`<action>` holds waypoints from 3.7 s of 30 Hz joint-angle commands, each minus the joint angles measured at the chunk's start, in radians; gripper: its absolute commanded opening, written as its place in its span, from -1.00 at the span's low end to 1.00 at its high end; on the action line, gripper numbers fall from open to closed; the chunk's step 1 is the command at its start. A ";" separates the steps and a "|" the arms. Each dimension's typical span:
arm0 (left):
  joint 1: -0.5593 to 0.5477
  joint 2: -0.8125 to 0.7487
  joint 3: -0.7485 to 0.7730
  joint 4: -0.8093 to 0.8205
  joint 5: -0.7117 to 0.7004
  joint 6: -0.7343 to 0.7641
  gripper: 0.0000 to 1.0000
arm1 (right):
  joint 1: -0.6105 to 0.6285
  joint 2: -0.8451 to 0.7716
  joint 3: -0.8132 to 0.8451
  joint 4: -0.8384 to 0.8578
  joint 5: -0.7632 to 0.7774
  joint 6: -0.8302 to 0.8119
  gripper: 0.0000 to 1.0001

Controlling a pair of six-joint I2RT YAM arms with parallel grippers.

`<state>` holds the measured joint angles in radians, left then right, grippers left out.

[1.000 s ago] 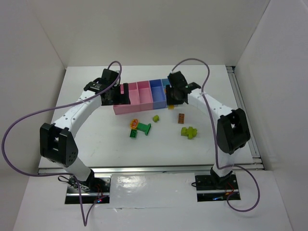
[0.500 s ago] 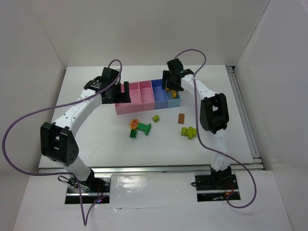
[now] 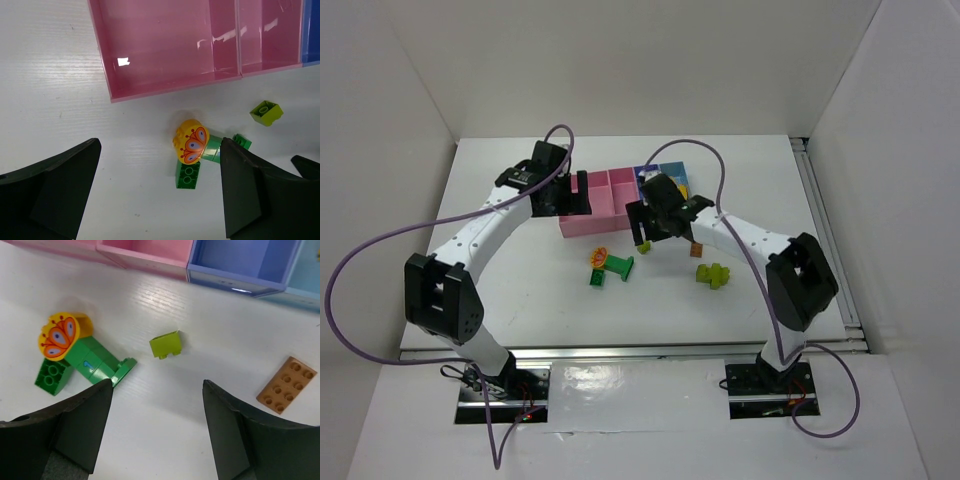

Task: Sort the legos into containers by color

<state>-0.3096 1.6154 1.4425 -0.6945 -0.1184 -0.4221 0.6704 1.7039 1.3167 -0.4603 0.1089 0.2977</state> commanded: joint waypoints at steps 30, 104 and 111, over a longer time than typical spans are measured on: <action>-0.011 -0.111 0.064 0.030 0.094 0.105 0.98 | -0.011 0.119 0.079 0.087 0.063 -0.025 -0.33; -0.068 -0.040 -0.070 0.061 0.069 -0.084 0.97 | -0.233 -0.080 0.060 -0.057 0.112 0.190 -0.52; -0.068 -0.028 -0.022 0.033 0.068 -0.084 0.97 | -0.233 0.244 0.470 -0.109 0.003 0.086 -0.49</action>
<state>-0.3782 1.5875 1.3735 -0.6548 -0.0467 -0.5011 0.4297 1.8610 1.6798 -0.5293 0.1810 0.4458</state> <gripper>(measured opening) 0.985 0.426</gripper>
